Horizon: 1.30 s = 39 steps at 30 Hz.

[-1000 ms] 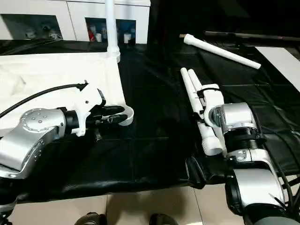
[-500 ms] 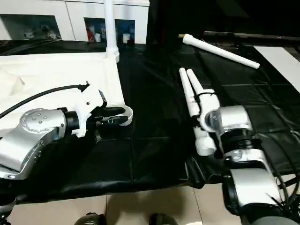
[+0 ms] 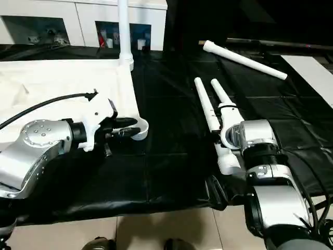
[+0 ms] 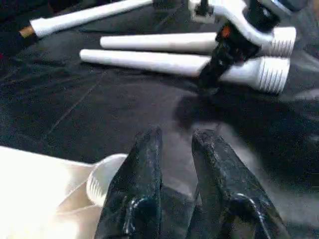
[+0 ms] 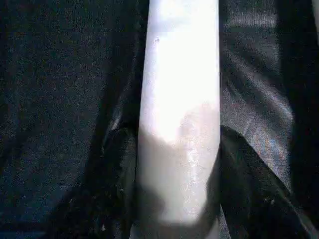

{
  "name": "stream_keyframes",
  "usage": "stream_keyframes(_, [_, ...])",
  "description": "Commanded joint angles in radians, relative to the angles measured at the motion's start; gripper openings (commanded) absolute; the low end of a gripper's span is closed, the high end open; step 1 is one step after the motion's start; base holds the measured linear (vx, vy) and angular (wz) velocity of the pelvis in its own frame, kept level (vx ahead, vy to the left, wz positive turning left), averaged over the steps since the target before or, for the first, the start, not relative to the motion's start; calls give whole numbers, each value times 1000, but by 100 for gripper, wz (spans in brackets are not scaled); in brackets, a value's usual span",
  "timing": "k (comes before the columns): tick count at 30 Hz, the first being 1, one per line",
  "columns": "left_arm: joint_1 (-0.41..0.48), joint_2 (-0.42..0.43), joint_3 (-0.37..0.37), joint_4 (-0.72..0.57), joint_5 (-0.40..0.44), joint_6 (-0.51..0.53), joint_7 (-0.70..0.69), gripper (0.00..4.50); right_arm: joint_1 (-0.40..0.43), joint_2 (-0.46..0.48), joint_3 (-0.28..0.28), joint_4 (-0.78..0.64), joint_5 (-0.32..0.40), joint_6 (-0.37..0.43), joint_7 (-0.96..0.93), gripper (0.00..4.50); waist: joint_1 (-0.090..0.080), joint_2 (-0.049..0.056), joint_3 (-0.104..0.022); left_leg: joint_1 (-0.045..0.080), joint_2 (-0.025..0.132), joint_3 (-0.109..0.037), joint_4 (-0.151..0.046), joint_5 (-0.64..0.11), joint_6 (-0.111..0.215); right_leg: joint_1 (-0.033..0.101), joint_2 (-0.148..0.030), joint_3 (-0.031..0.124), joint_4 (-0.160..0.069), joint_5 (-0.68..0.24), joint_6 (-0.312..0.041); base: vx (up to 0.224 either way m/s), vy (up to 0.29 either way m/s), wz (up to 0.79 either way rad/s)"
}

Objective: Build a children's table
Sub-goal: Pick table leg

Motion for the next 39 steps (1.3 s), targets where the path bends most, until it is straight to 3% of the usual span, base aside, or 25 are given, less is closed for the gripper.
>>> stream_keyframes(1, [-25, -29, 33, 20, -15, 21, 43, 150, 0, 5, -32, -22, 34, -11, -7, 183, 4, 6, -99, 21, 52, -27, -66, -230, -43, 60, -56, 45, -68, -305, -167, 0, 0, 0])
stream_keyframes(3, [-38, -59, 58, 39, -27, 31, 75, 160, 4, 15, -50, -52, 52, -23, -4, 183, 6, 20, -103, 24, 50, -27, -64, -232, -47, 61, -55, 46, -66, -286, -172, 0, 0, 0])
stream_keyframes(4, [-64, -115, 111, 66, -65, 61, 124, 170, 14, 31, -67, -111, 80, -33, 18, 183, 7, 25, -104, 20, 49, -28, -66, -239, -47, 65, -53, 45, -66, -268, -175, 0, 0, 0])
stream_keyframes(8, [-122, -219, 195, 114, -156, 126, 183, 203, 73, 68, -110, -263, 167, -136, 106, 183, 16, 29, -104, 22, 49, -27, -65, -245, -26, 65, -55, 44, -71, -240, -180, 0, 0, 0])
stream_keyframes(9, [-137, -245, 216, 128, -181, 143, 198, 203, 89, 73, -112, -299, 181, -151, 126, 183, 16, 25, -106, 23, 51, -29, -65, -240, -21, 66, -56, 43, -68, -231, -186, 0, 0, 0])
stream_keyframes(10, [-158, -276, 240, 148, -217, 165, 207, 227, 113, 75, -102, -350, 198, -177, 168, 183, 21, 32, -105, 22, 49, -30, -65, -228, -12, 66, -55, 42, -67, -224, -194, 0, 0, 0])
stream_keyframes(14, [-233, -353, 318, 217, -338, 256, 227, 240, 194, 83, -77, -520, 275, -198, 300, 183, 34, 31, -104, 23, 49, -29, -66, -231, 16, 67, -52, 40, -76, -243, -189, 0, 0, 0])
stream_keyframes(15, [-233, -353, 318, 217, -338, 256, 227, 240, 194, 83, -77, -520, 275, -198, 300, 183, 35, 37, -102, 24, 49, -29, -67, -238, 17, 65, -51, 38, -80, -248, -189, 0, 0, 0])
stream_keyframes(16, [-263, -369, 339, 252, -382, 283, 207, 247, 255, 78, -42, -625, 309, -199, 363, 182, 35, 44, -103, 24, 49, -33, -67, -243, 15, 67, -53, 36, -78, -258, -191, 0, 0, 0])
stream_keyframes(17, [-263, -369, 339, 252, -382, 283, 207, 274, 255, 78, -42, -625, 309, -199, 363, 182, 40, 45, -101, 28, 47, -28, -66, -251, 19, 65, -50, 37, -87, -273, -175, 0, 0, 0])
stream_keyframes(20, [-298, -397, 368, 300, -403, 293, 219, 277, 318, 83, -22, -747, 363, -177, 412, 182, 37, 49, -98, 22, 47, -32, -68, -256, 34, 66, -50, 35, -91, -298, -160, 0, 0, 0])
stream_keyframes(21, [-311, -410, 383, 318, -410, 298, 233, 308, 338, 86, -15, -787, 380, -175, 423, 182, 36, 45, -99, 20, 47, -34, -69, -259, 33, 68, -52, 34, -92, -323, -154, 0, 0, 0])
stream_keyframes(22, [-318, -414, 387, 334, -404, 289, 245, 319, 351, 92, -8, -815, 385, -187, 421, 182, 35, 53, -97, 21, 47, -34, -69, -267, 29, 66, -51, 33, -96, -342, -151, 0, 0, 0])
stream_keyframes(23, [-318, -415, 387, 335, -402, 287, 246, 319, 351, 93, -7, -817, 385, -189, 420, 182, 34, 50, -96, 20, 46, -35, -69, -270, 29, 66, -51, 32, -98, -354, -146, 0, 0, 0])
stream_keyframes(24, [-322, -418, 390, 346, -398, 283, 261, 319, 357, 98, -9, -829, 385, -196, 416, 182, 35, 55, -97, 21, 46, -36, -68, -266, 25, 65, -53, 33, -97, -372, -142, 0, 0, 0])
stream_keyframes(29, [-331, -444, 441, 366, -465, 309, 301, 362, 391, 105, 22, -891, 395, -210, 437, 182, 34, 56, -97, 15, 41, -37, -68, -263, 26, 68, -53, 28, -105, -415, -116, 0, 0, 0])
stream_keyframes(32, [-332, -437, 441, 380, -435, 297, 326, 379, 399, 106, 33, -902, 401, -214, 435, 182, 35, 55, -97, 17, 44, -38, -68, -255, 35, 64, -52, 28, -104, -409, -117, 0, 0, 0])
stream_keyframes(33, [-330, -431, 439, 383, -417, 287, 338, 396, 391, 117, 29, -887, 393, -220, 413, 182, 35, 49, -97, 16, 44, -37, -68, -253, 37, 64, -52, 28, -105, -406, -114, 0, 0, 0])
stream_keyframes(37, [-324, -416, 464, 378, -424, 291, 363, 407, 346, 154, -17, -816, 368, -265, 318, 182, 31, 55, -96, 15, 44, -38, -70, -253, 28, 61, -54, 28, -102, -403, -118, 0, 0, 0])
stream_keyframes(39, [-308, -397, 474, 348, -455, 314, 359, 441, 328, 160, -39, -809, 371, -267, 294, 182, 32, 49, -98, 18, 46, -38, -70, -251, 26, 62, -56, 29, -100, -407, -119, 0, 0, 0])
